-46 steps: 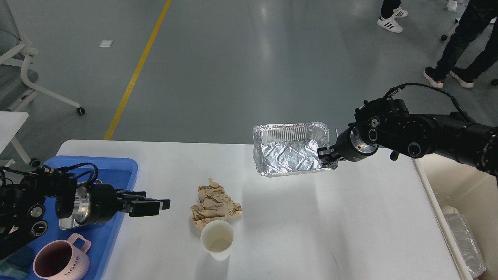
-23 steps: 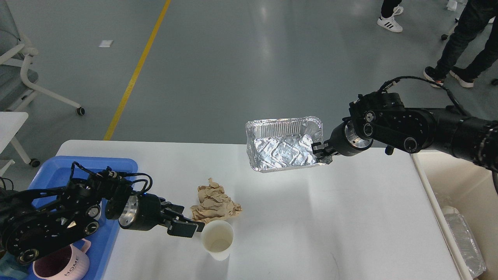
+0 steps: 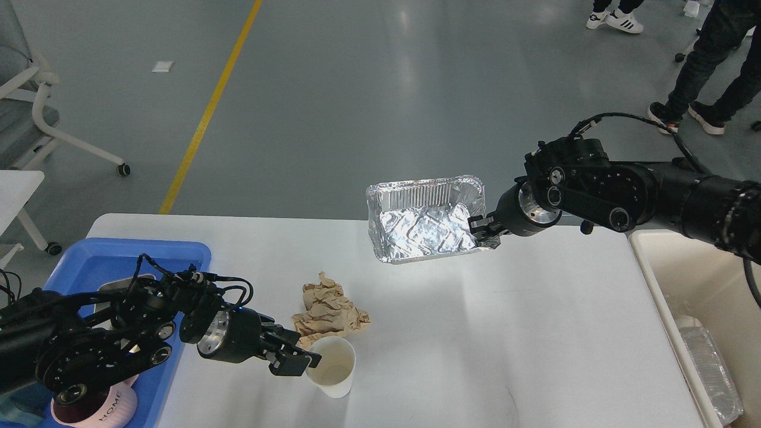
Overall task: Tidy desktop
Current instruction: 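Reach the left gripper from the tub toward the white paper cup, then grasp the paper cup with the left gripper and lift it toward the foil tray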
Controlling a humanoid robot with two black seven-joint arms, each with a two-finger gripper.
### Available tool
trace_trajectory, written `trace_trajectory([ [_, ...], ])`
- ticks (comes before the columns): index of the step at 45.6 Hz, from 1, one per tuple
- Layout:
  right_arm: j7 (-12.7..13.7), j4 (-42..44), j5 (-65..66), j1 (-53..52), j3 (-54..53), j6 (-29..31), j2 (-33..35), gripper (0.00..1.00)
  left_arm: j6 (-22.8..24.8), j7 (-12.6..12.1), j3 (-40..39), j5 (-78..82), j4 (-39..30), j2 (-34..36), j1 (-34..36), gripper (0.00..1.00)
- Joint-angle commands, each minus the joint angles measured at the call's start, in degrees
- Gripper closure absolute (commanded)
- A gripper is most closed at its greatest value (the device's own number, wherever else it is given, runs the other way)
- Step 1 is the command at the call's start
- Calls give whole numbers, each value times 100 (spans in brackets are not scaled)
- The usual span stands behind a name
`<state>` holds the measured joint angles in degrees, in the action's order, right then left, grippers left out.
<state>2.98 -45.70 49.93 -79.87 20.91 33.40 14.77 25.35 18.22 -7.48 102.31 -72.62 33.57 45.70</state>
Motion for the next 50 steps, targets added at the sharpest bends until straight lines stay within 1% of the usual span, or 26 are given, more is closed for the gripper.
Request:
trace_trajectory([
  [1,-8,-9,-1,-2,1,0,0,100,-3,32,1,52,143,-122,-8,45],
  [6,-8,-9,-1,-2,1,0,17,100,-3,32,18,70,239,-236,0,55],
  [8,-8,-9,-1,-2,-8,0,17,100,-3,41,18,70,310,-324,-8,63],
  [15,-8,-18,-1,-11,-52,0,35,100,6,76,27,131,345,-333,-8,78],
  [21,1,-18,-1,-11,-61,0,17,100,6,261,71,193,345,-333,-17,87],
  [24,1,-18,-1,-11,-87,0,9,100,6,314,124,263,345,-315,-8,92],
  [28,1,-9,-1,-11,-105,0,9,100,6,340,124,272,345,-315,-8,96],
  [34,1,-9,-1,-11,-105,0,17,100,23,428,124,272,345,-315,-17,98],
  [50,-8,-9,-1,7,-105,0,52,100,41,498,89,360,301,-237,36,99],
])
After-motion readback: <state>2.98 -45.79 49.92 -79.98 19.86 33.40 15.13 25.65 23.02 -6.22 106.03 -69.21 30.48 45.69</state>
